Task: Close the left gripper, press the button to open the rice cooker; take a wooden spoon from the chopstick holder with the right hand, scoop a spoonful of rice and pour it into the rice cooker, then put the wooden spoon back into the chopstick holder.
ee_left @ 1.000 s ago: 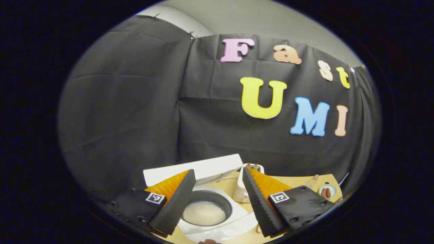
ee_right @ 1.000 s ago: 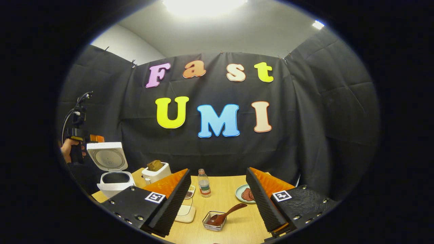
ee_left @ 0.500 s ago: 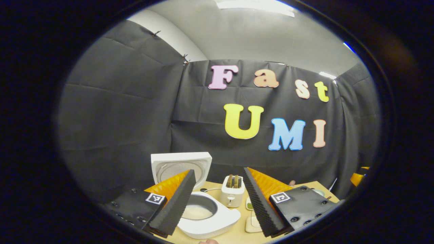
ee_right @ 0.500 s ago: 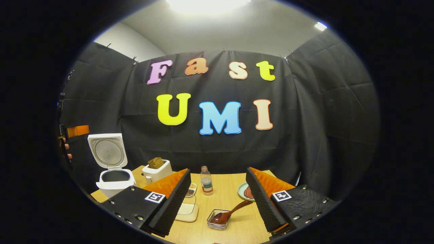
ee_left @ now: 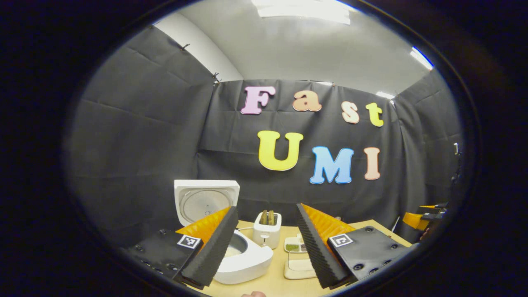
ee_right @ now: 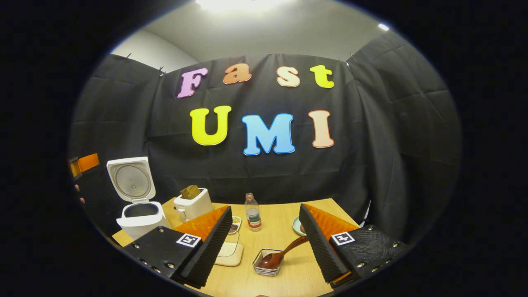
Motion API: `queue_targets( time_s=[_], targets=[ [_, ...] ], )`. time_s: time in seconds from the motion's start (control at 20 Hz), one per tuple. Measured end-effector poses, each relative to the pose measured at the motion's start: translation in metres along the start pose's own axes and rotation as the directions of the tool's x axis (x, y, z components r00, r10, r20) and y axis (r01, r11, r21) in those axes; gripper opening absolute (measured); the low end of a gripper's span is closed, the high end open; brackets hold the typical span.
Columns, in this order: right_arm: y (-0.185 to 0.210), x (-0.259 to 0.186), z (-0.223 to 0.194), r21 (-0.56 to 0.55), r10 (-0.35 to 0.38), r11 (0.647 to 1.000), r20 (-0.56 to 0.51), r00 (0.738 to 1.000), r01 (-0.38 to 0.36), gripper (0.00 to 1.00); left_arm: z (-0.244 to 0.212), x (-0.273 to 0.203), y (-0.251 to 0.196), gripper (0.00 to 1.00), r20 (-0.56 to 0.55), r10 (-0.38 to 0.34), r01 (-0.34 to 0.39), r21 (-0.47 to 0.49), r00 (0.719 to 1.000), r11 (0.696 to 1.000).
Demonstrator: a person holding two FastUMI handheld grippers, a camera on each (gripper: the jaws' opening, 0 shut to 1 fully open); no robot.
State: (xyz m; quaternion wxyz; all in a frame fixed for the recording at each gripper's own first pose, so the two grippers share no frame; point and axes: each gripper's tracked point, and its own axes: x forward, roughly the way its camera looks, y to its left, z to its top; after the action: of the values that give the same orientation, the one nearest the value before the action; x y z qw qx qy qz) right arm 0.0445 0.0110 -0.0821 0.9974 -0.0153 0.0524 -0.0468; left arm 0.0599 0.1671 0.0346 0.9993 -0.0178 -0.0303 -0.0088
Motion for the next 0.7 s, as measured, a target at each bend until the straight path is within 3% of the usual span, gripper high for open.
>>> queue_targets(
  time_s=[0.35,0.7],
  targets=[
    [-0.065,0.047,-0.063,0.065,-0.064,0.995,-0.146,0.987,0.074,0.99,-0.020,0.003,-0.043,0.96,-0.031,0.007,-0.007,-0.016,0.999,1.000],
    [-0.078,0.108,-0.144,0.202,-0.059,0.971,-0.329,0.943,0.131,0.99,-0.033,0.001,-0.064,0.99,-0.072,0.037,-0.036,0.015,0.997,0.999]
  ],
)
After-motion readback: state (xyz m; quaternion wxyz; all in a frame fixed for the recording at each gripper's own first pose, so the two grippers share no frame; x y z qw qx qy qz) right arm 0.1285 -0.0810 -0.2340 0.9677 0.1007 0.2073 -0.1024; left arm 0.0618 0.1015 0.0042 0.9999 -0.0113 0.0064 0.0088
